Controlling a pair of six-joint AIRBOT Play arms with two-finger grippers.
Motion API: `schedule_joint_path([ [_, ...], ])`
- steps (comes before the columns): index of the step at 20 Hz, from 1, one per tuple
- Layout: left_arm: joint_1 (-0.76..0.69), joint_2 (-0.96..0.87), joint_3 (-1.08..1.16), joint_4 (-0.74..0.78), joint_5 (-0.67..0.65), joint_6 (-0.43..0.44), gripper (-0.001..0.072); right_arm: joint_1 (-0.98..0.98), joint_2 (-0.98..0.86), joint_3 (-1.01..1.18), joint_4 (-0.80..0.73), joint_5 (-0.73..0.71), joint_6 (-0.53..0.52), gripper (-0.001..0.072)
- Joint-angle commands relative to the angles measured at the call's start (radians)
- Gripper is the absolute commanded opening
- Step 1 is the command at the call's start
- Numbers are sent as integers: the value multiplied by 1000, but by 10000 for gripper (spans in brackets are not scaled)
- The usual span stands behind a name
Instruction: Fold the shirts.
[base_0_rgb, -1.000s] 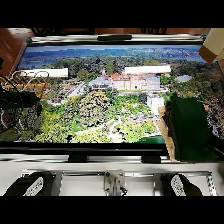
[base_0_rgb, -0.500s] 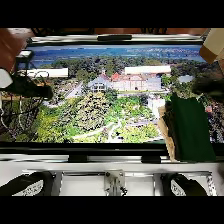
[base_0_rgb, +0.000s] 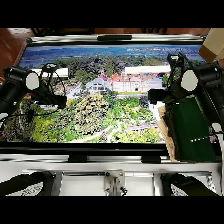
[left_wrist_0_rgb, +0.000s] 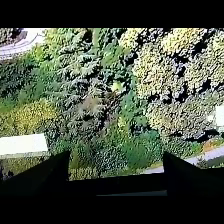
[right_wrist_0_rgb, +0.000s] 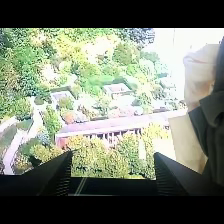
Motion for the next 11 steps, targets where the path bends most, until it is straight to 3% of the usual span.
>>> schedule_joint_path([
  [1,-10,-2,-1,2,-11,-4,720,23,-10,1,13,7,2,598],
  [11,-9,-2,-1,3,58,34,720,23,-10,1,13,7,2,598],
])
